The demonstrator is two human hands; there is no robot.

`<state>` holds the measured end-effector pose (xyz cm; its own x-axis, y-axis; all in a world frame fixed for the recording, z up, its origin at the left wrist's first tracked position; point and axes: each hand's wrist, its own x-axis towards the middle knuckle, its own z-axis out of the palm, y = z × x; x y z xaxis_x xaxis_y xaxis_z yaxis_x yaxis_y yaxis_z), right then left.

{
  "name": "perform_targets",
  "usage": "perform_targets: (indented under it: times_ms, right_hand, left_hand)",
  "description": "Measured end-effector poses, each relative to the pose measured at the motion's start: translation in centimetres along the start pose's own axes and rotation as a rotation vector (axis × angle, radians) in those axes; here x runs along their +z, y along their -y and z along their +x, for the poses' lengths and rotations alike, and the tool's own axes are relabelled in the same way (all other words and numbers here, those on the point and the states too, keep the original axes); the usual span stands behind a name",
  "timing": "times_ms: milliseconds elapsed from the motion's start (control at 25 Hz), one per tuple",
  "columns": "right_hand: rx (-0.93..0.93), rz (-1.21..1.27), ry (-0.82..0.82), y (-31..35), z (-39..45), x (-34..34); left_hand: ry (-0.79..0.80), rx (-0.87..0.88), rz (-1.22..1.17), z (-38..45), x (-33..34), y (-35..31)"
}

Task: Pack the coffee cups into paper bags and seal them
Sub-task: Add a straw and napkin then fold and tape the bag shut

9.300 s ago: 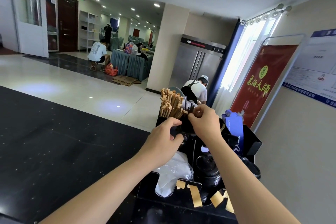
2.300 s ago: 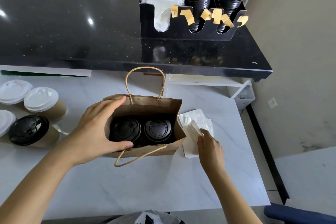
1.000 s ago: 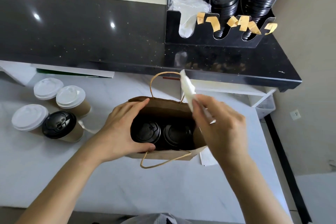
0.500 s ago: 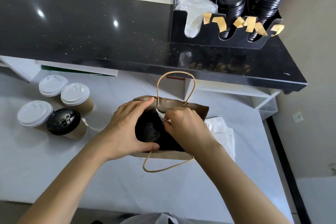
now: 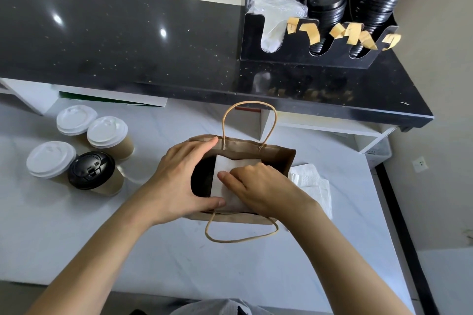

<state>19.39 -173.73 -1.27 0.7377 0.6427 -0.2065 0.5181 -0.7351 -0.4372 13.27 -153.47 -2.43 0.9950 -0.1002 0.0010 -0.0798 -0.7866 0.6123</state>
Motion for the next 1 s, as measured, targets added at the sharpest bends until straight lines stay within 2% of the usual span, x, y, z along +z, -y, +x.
perform_targets:
  times_ms: [80, 280, 560, 840, 1000]
  right_hand:
    - [-0.041, 0.058, -0.075, 0.1, -0.4, -0.4]
    - [-0.099, 0.153, -0.385, -1.8, -2.3, -1.6]
    - [0.007, 0.34, -0.736, -4.4, -4.9, -1.5]
    - [0.257, 0.627, -0.822, -5.2, -6.9, 0.6]
    - [0.299, 0.732, -0.715, -5.3, -7.7, 1.6]
  left_hand:
    - [-0.042, 0.022, -0.002, -0.1, 0.0, -0.1]
    - [-0.2, 0.066, -0.017, -0.6, -0.4, 0.6]
    - [-0.326, 0.058, -0.168, -1.9, -1.0, 1.3]
    - [-0.134, -0.126, -0.317, -4.4, -0.5, 2.1]
    - [-0.062, -0.138, -0.289, -4.5, 0.0, 2.0]
